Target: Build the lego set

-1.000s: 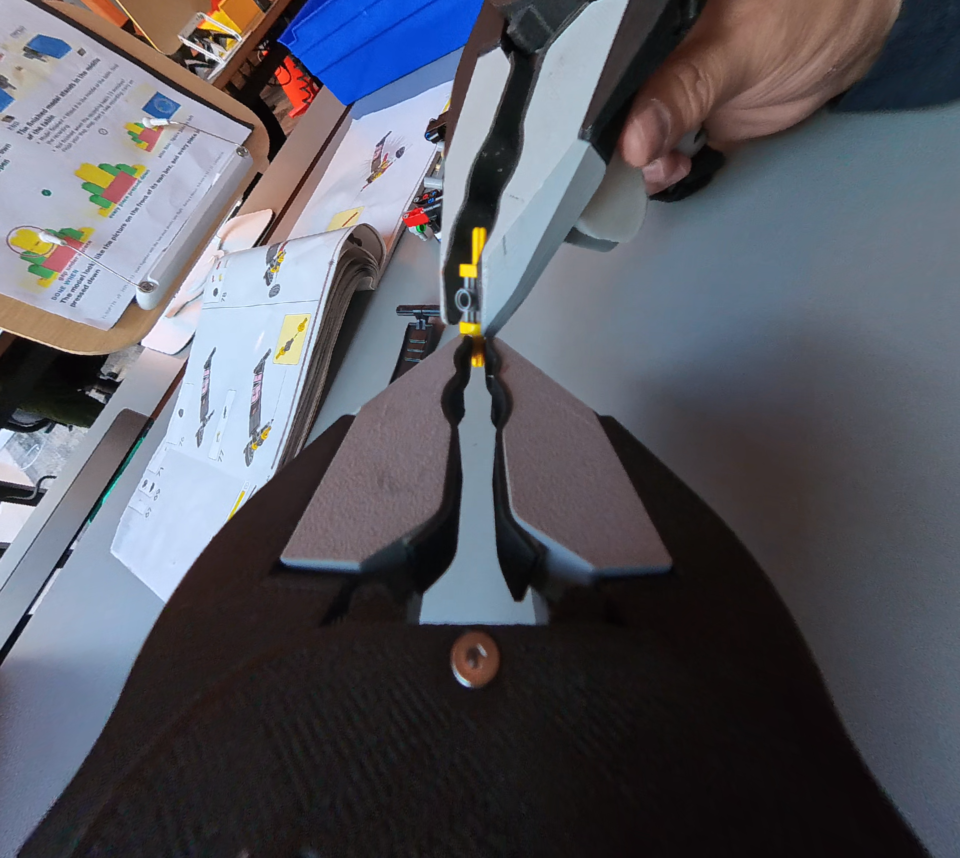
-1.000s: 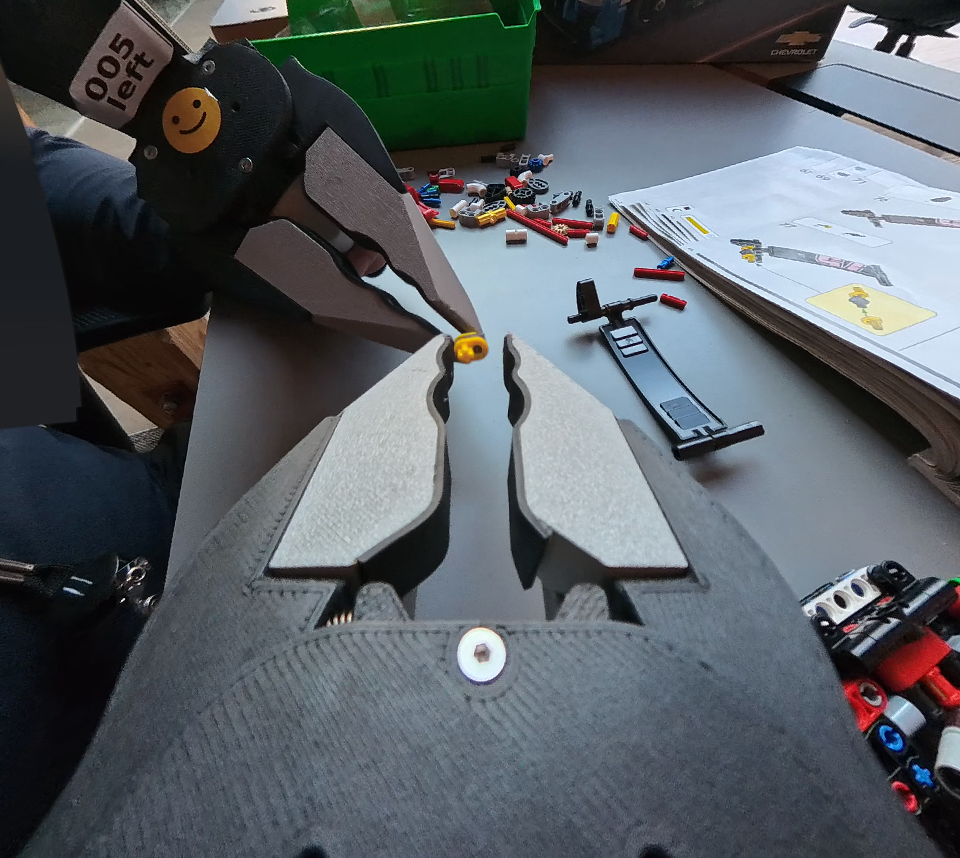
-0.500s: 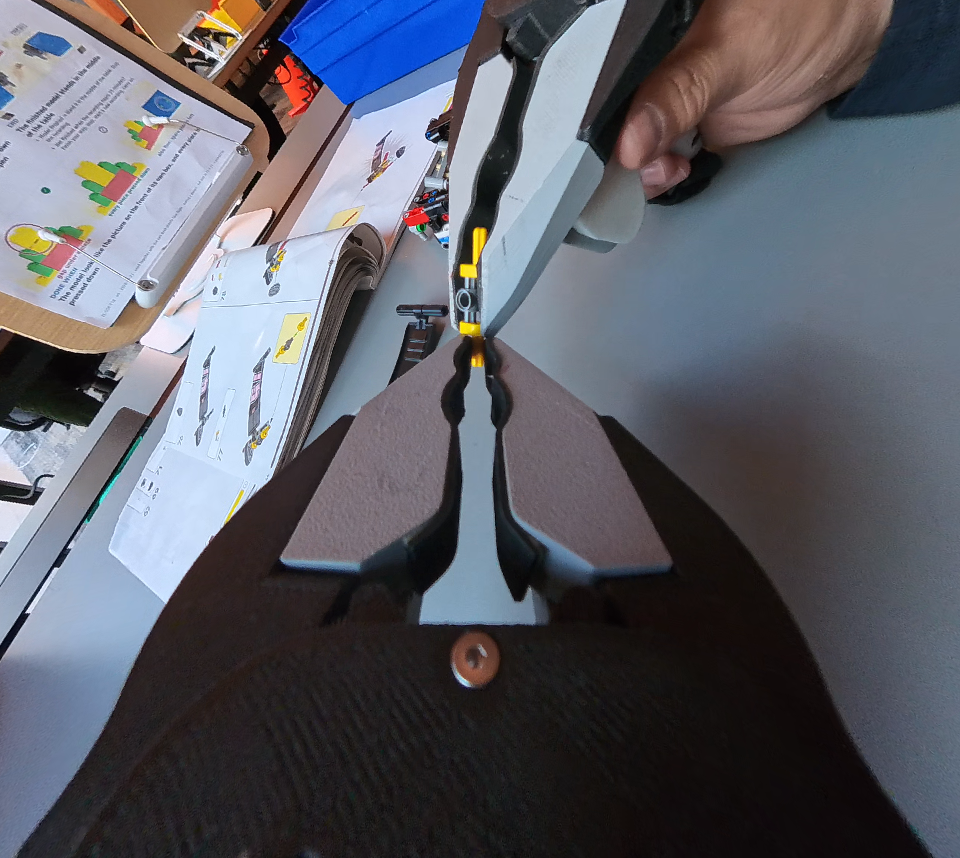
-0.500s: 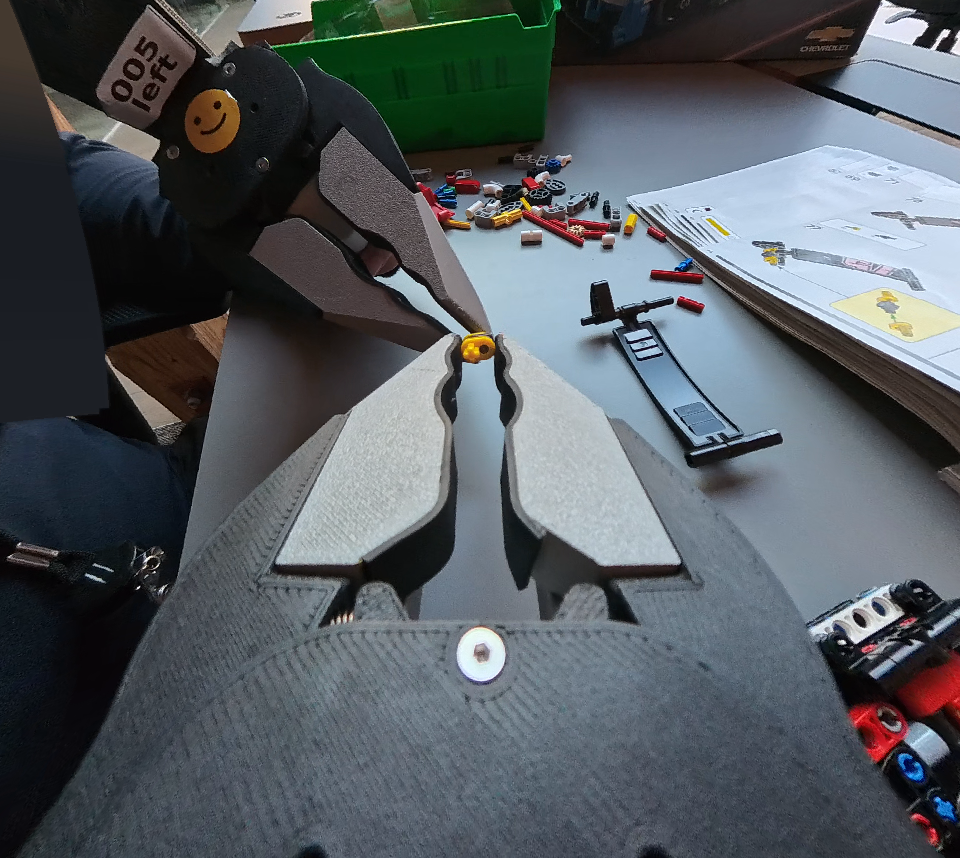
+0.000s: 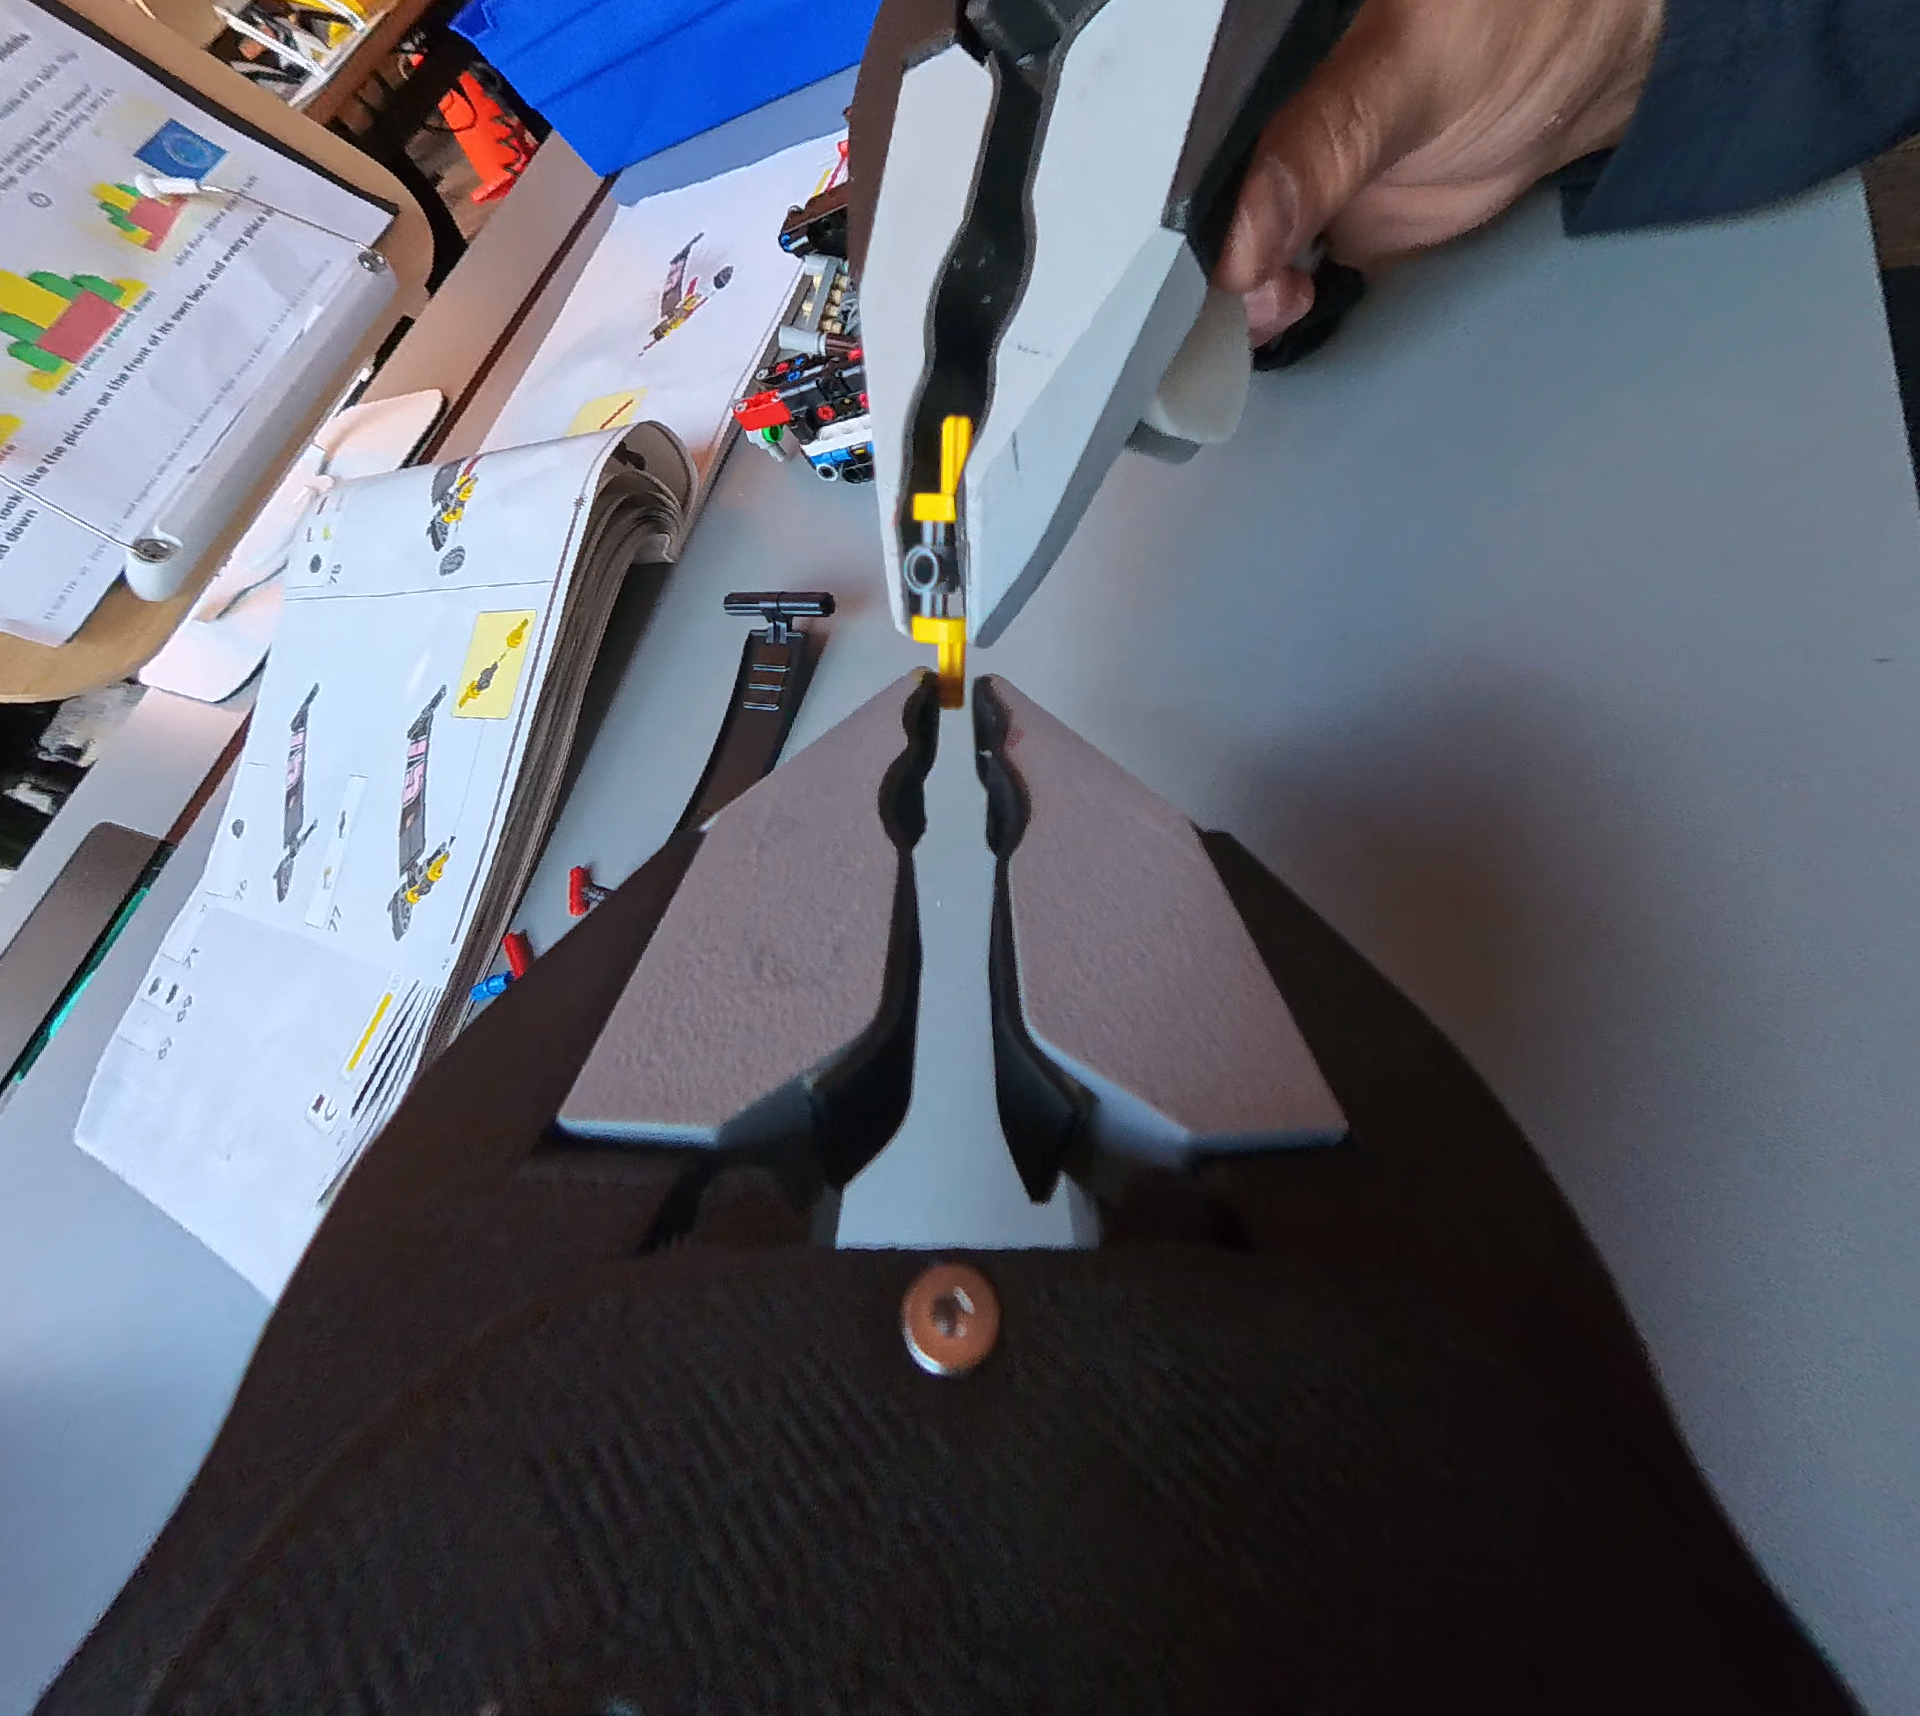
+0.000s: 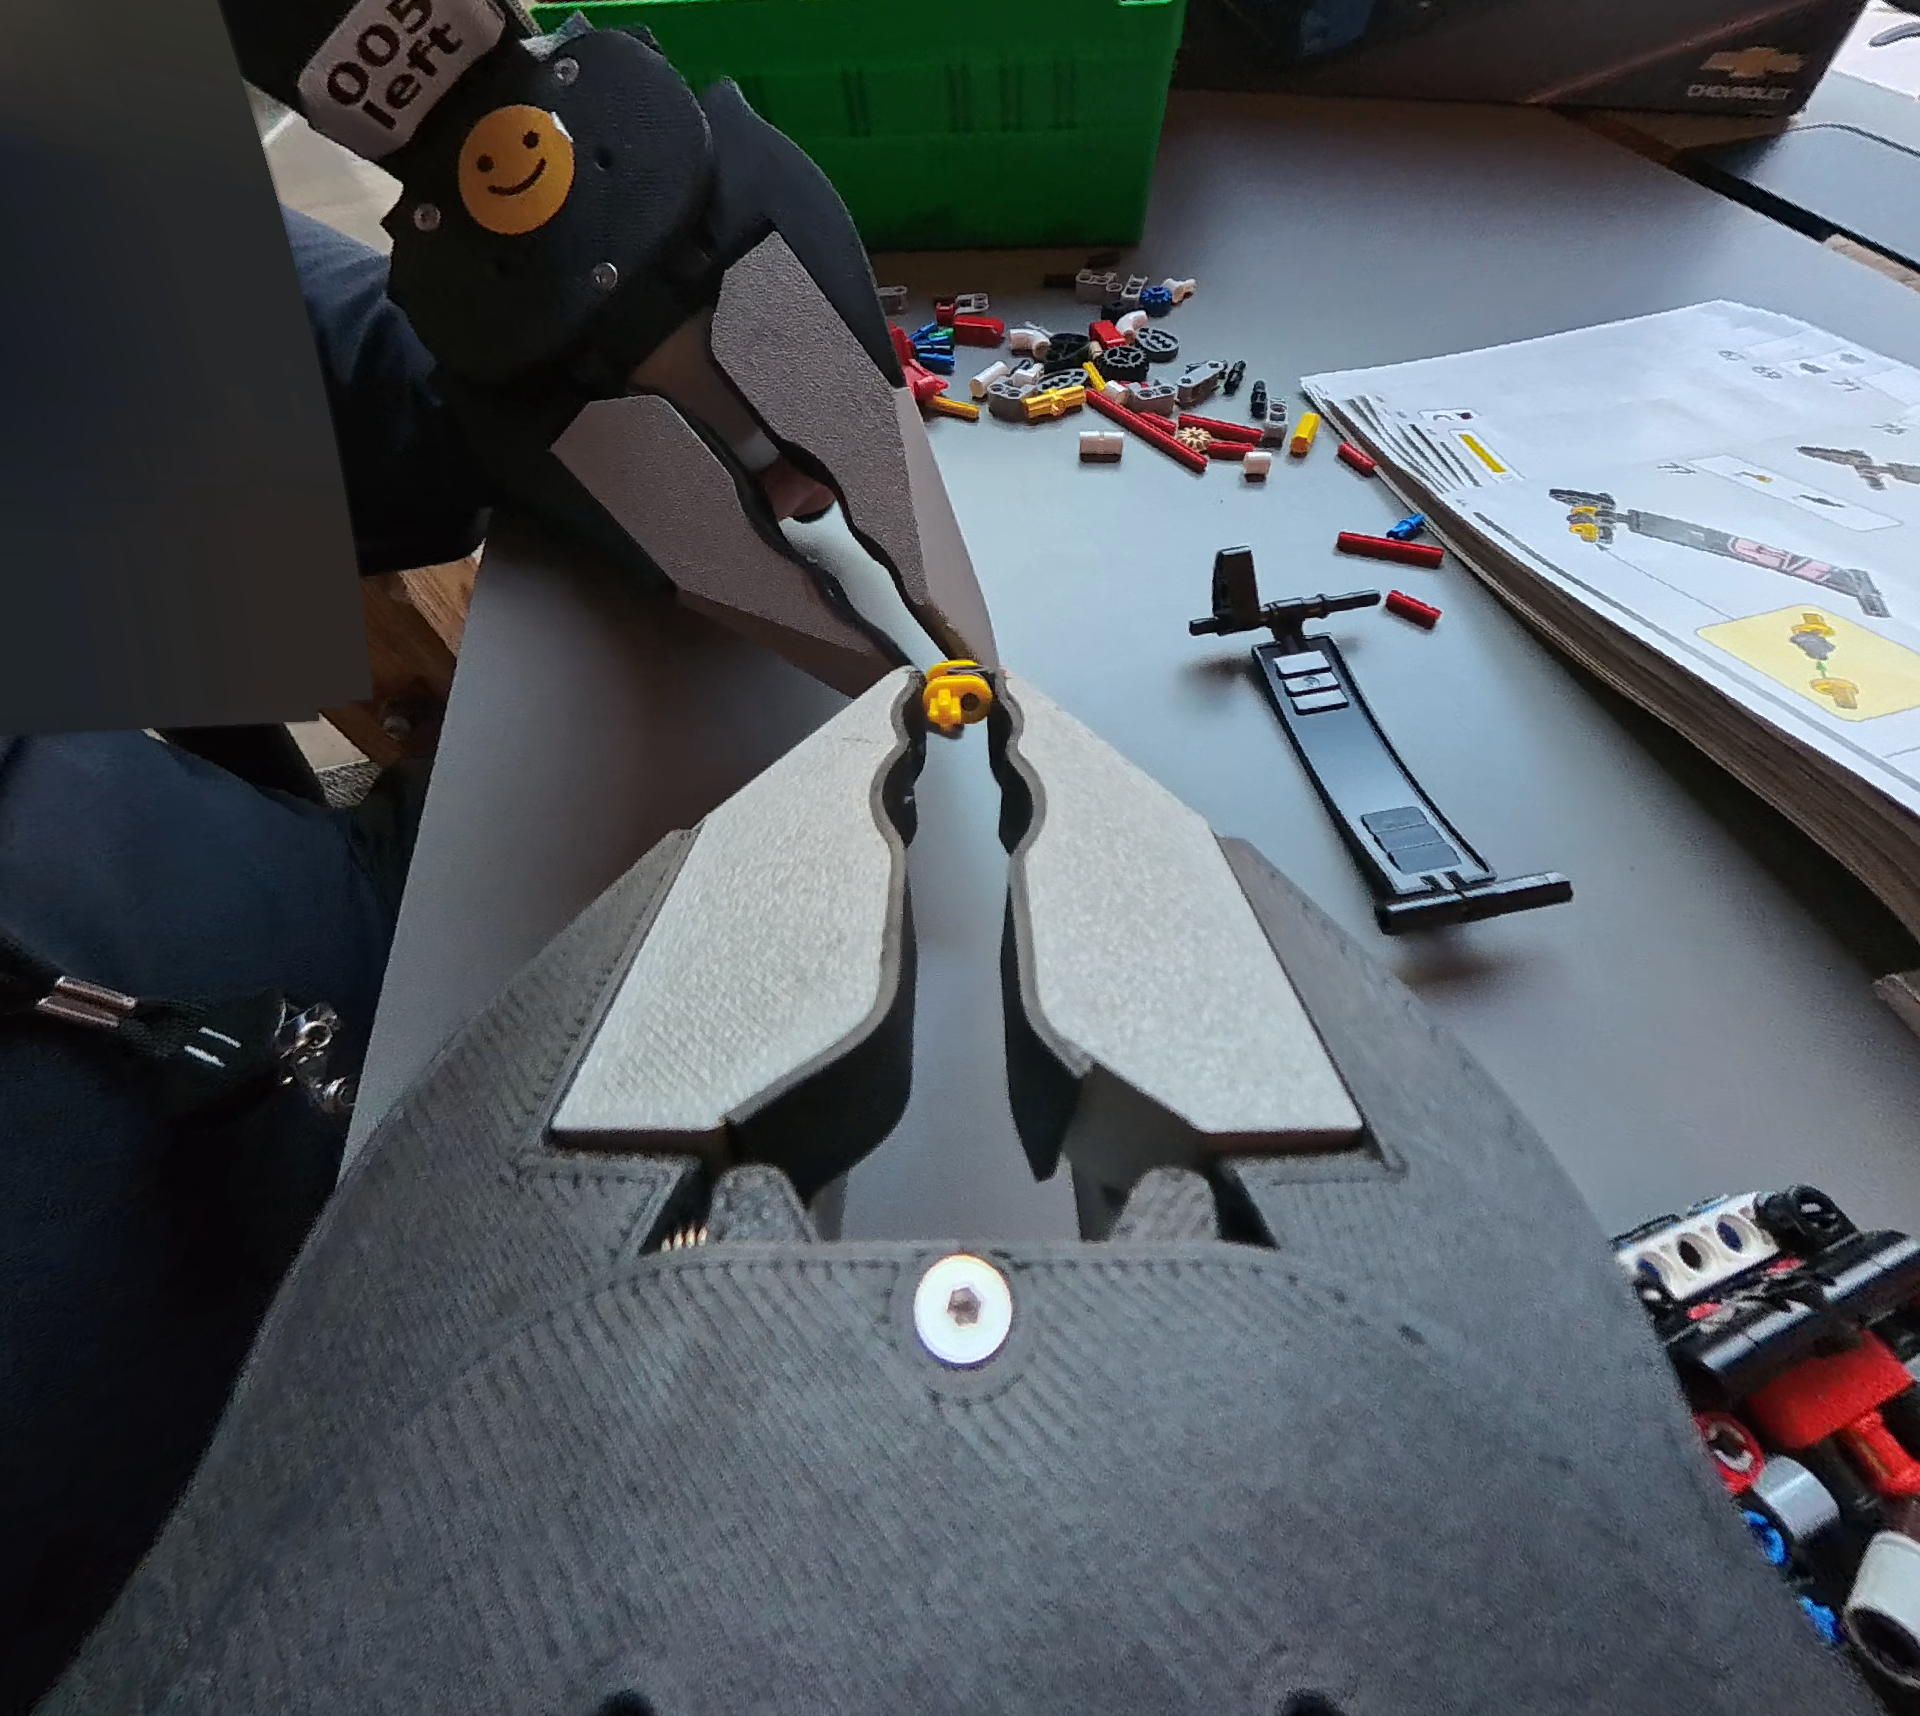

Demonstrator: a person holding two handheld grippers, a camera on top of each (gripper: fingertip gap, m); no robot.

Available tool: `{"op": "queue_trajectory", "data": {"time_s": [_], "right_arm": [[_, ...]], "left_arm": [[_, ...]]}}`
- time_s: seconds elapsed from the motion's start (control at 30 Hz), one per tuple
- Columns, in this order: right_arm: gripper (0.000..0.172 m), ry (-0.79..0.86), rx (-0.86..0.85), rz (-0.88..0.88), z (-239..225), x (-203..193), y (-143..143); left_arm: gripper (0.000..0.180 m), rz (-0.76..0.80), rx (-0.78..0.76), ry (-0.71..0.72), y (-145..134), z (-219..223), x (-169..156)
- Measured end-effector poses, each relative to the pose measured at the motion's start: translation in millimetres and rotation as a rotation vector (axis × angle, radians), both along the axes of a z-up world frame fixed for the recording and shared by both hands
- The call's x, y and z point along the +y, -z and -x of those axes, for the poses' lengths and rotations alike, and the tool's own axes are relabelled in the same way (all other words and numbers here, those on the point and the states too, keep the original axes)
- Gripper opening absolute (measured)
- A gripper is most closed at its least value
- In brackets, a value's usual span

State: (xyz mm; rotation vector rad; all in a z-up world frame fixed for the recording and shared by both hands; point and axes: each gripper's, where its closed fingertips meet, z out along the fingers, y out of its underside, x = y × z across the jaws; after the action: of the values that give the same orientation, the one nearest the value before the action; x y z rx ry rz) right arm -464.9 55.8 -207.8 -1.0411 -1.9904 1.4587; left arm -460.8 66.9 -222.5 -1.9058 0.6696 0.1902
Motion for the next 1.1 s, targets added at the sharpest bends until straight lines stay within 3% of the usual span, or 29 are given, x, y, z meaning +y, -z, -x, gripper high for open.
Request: {"op": "queue_trajectory", "data": {"time_s": [0.23, 0.47, 0.63, 0.77, 0.87, 1.0, 1.1], "right_arm": [[0.009, 0.012, 0.02, 0.044, 1.7, -0.7, -5.9], [0.01, 0.035, 0.018, 0.083, 5.2, -0.4, -8.1], [0.01, 0.036, 0.038, 0.049, 4.6, 0.2, -8.9], [0.009, 0.041, 0.052, -0.045, 3.4, 2.3, -7.4], [0.009, 0.07, 0.051, -0.046, 4.5, 12.4, -10.8], [0.009, 0.091, 0.027, -0.023, 5.1, 30.0, -13.4], [0.01, 0.1, 0.017, -0.011, 7.9, 38.3, -12.2]], "left_arm": [[0.001, -0.047, 0.053, -0.028, -7.8, 2.1, 0.8], [0.001, -0.08, 0.241, -0.118, -9.6, 7.9, 4.1], [0.001, -0.081, 0.202, -0.108, -10.6, 6.3, 4.2], [0.004, -0.046, 0.065, -0.064, -6.9, 3.4, 3.3], [0.02, 0.012, -0.107, -0.125, -6.9, 27.3, 0.4], [0.036, 0.198, -0.459, -0.332, 7.7, 87.4, -7.9], [0.048, 0.337, -0.773, -0.271, 17.0, 90.2, -8.2]]}}
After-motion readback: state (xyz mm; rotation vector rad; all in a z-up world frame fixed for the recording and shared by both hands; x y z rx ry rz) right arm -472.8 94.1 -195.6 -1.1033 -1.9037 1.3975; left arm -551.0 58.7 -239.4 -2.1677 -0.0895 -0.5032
